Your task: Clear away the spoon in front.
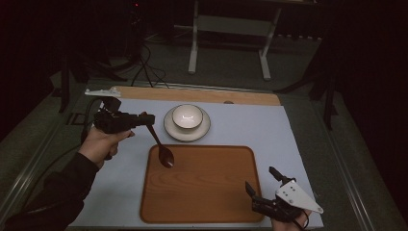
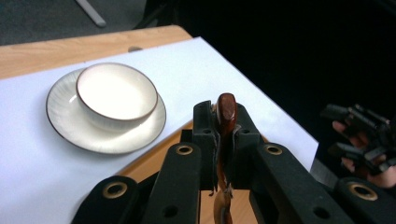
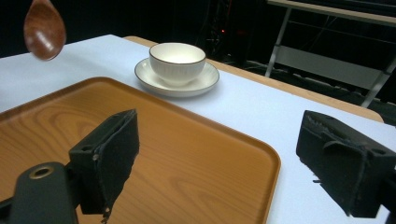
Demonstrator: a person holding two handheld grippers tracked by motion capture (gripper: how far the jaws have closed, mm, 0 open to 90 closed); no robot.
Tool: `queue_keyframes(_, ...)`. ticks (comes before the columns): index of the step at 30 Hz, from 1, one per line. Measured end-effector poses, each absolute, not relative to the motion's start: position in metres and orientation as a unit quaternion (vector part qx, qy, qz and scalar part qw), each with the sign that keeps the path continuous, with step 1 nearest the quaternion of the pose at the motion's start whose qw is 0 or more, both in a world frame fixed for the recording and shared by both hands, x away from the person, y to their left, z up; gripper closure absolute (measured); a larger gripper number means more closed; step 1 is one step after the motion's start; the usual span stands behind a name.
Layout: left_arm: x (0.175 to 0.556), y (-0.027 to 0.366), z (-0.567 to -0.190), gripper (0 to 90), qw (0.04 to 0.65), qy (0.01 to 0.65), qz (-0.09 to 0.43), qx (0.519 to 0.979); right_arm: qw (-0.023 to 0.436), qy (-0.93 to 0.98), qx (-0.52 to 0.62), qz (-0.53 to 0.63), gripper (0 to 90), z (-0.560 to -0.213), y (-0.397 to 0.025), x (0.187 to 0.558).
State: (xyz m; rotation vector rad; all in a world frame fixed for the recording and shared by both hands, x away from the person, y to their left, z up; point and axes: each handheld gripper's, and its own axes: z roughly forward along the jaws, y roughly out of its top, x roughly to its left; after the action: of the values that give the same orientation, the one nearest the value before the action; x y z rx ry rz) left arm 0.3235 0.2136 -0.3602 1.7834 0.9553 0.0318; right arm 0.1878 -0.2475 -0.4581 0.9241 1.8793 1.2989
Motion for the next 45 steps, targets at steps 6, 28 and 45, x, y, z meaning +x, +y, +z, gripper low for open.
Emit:
queue_keyframes(6,0.314,0.204,-0.366,84.0,0.509,0.39,0.0,0.768,0.33,0.72,0.353,0.498,12.9,-0.458,-0.247,0.188)
queue_keyframes(28,0.303,0.156,-0.411,84.0,0.419,0.375,-0.068,0.824,0.332,0.728,0.341,0.494,12.4,-0.461,-0.245,0.189)
queue_keyframes(45,0.309,0.11,-0.442,83.9,0.359,0.366,-0.11,0.851,0.328,0.731,0.338,0.494,12.4,-0.461,-0.245,0.19)
